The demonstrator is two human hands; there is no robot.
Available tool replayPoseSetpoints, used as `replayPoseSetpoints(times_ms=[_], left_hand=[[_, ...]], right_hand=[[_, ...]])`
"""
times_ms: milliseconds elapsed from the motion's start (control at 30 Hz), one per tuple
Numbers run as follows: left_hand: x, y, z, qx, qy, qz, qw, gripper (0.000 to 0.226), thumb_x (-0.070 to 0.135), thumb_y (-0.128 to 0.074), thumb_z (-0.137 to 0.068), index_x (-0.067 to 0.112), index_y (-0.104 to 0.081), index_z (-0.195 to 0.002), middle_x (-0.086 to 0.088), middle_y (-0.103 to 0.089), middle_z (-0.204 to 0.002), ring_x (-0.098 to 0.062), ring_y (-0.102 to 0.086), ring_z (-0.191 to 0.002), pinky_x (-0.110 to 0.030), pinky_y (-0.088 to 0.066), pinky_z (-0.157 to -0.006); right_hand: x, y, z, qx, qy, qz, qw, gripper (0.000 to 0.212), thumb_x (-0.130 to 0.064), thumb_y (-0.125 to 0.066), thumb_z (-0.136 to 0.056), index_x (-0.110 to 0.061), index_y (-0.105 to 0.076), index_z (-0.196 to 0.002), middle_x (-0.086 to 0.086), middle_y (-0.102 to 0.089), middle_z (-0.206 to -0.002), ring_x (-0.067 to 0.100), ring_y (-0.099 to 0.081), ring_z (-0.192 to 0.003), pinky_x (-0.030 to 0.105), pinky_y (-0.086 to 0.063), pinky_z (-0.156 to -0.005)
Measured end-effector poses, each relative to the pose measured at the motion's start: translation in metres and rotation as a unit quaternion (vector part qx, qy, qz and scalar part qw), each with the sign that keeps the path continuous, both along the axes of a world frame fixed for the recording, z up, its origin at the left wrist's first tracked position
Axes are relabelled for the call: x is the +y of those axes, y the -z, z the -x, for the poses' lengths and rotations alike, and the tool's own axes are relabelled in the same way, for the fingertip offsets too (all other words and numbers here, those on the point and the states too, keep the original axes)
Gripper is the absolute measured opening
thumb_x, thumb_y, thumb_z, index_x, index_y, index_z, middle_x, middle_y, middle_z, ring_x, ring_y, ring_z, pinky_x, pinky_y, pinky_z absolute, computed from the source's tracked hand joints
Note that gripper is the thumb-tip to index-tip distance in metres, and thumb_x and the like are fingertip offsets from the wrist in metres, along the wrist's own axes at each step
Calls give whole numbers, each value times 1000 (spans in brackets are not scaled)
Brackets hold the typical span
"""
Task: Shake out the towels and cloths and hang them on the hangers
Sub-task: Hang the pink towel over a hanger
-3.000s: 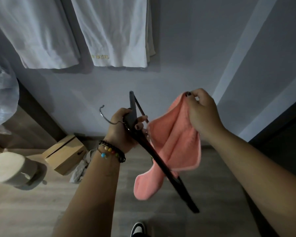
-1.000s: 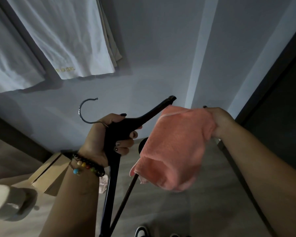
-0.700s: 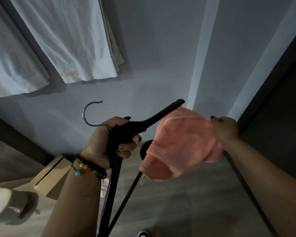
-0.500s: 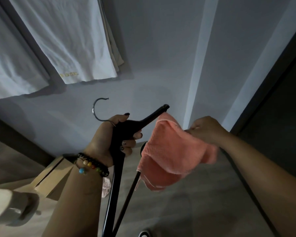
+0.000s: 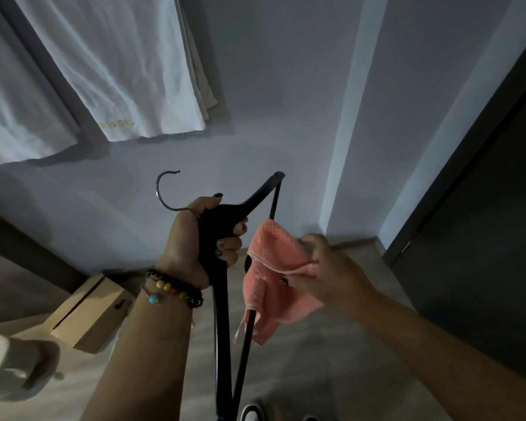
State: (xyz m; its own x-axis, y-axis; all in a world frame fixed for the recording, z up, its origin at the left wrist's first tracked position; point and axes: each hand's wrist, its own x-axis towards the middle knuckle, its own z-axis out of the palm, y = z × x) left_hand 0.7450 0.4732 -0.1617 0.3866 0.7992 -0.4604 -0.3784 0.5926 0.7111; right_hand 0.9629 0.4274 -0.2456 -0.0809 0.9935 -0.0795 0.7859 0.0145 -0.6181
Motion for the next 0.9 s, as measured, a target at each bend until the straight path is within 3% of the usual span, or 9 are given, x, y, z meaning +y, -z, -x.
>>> replayPoseSetpoints(times_ms=[67, 167, 233, 333, 467, 567, 700, 800, 900], left_hand=[[0, 0, 1, -17, 11, 1, 1000, 51, 39, -49, -78, 3, -51, -114, -2, -48, -69, -7, -30, -41, -16, -22, -36], [3, -1, -1, -26, 37, -3, 999, 54, 39, -50, -79, 3, -52, -118, -3, -48, -70, -7, -31, -40, -16, -22, -36], [7, -2, -1, -10, 56, -7, 998, 51, 39, -50, -80, 4, -51, -117, -4, -50, -72, -8, -31, -41, -16, -24, -36], [17, -1, 3, -3, 47, 6, 999, 45, 39, -47, -85, 4, -51, -112, -4, -51, -73, -9, -32, -44, -17, -23, -40], [38, 3, 14, -17, -5, 39, 999, 38, 39, -45, -88, 7, -50, -108, -7, -51, -74, -10, -33, -43, -17, -27, -39], [54, 4, 21, 36, -46, 40, 997, 29, 41, -44, -92, 12, -48, -94, -8, -57, -70, -12, -35, -42, -17, -31, -38], [77, 2, 29, 31, -148, 38, 988, 29, 43, -45, -95, 19, -44, -78, -4, -52, -68, -13, -39, -49, -22, -31, -49], [97, -6, 37, 6, -241, 34, 970, 27, 39, -52, -96, 21, -45, -76, -4, -42, -74, -15, -43, -58, -28, -34, -55], [121, -19, 48, -23, -263, 10, 964, 26, 34, -52, -96, 18, -45, -77, -5, -42, -81, -18, -50, -72, -32, -40, -69]], right_hand=[[10, -6, 5, 114, 40, 112, 986, 96, -57, -82, -60, -34, -29, -138, -11, -58, -122, 11, -58, -106, 31, -49, -87], [20, -12, 18, 182, -11, 165, 969, 56, -45, -86, -62, -37, -55, -108, -21, -64, -103, 0, -63, -94, 19, -52, -81], [26, -6, 22, 165, -22, 162, 973, 43, -44, -85, -63, -30, -67, -100, -13, -72, -93, 5, -69, -87, 30, -58, -82], [33, -11, 27, 158, 38, 77, 984, 24, -37, -78, -69, -20, -72, -84, -1, -73, -81, 15, -71, -74, 41, -60, -72], [50, -47, 23, 178, 108, -79, 975, 14, -28, -71, -79, -17, -67, -87, -3, -61, -91, 9, -61, -82, 22, -45, -65], [65, -84, 24, 295, 157, -121, 935, 17, -28, -68, -75, -20, -70, -89, -4, -71, -84, 9, -68, -80, 27, -56, -69], [82, -131, 29, 362, 234, -296, 853, 25, -14, -69, -79, -22, -54, -97, -12, -57, -90, -11, -56, -69, 10, -48, -61], [97, -159, 27, 417, 275, -409, 764, 46, -6, -61, -81, -32, -47, -116, -14, -54, -106, -6, -60, -91, 17, -53, -80], [119, -176, 19, 392, 307, -488, 717, 47, -6, -51, -79, -29, -57, -120, 0, -58, -120, 3, -60, -104, 25, -50, -93]])
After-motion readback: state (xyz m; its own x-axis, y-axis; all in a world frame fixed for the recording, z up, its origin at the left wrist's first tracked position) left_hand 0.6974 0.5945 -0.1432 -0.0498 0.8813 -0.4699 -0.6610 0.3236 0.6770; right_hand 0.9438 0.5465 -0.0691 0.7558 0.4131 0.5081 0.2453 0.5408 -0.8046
